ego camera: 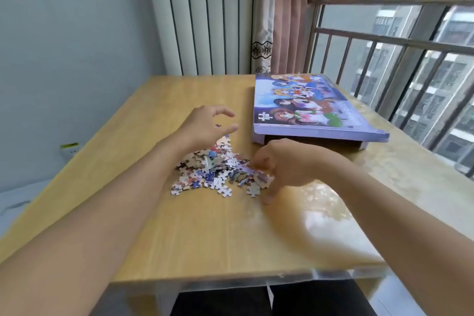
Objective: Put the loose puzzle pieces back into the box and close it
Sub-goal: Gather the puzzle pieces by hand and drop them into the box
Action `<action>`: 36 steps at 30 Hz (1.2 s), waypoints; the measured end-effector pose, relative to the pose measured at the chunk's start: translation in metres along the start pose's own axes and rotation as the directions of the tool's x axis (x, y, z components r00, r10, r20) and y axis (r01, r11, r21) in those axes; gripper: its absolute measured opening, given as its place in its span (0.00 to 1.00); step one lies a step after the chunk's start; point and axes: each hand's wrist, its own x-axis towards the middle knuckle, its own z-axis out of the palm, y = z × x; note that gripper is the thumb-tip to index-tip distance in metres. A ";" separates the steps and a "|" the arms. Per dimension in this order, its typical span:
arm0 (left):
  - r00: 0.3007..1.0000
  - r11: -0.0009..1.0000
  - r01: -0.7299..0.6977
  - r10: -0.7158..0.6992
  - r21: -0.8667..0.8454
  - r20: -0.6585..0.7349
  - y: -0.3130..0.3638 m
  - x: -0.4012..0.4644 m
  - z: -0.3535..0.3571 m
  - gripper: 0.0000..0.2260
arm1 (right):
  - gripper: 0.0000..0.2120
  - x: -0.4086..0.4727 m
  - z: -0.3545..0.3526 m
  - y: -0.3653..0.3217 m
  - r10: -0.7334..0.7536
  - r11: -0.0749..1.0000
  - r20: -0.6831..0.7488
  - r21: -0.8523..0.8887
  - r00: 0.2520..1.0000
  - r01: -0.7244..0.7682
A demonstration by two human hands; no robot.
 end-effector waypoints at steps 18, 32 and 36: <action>0.982 0.939 0.173 -0.142 -0.296 0.121 -0.079 -0.041 -0.011 0.22 | 0.21 0.113 -0.020 -0.048 0.039 0.897 -0.355 0.424 0.934 0.124; 0.978 0.935 0.183 -0.142 -0.302 0.151 -0.090 -0.034 -0.017 0.34 | 0.30 0.120 -0.014 -0.060 -0.064 0.979 -0.001 0.196 0.998 0.063; 0.959 0.940 0.123 -0.030 -0.317 0.282 -0.085 -0.041 -0.021 0.34 | 0.35 0.086 -0.014 -0.056 -0.085 0.972 -0.043 0.215 0.995 0.092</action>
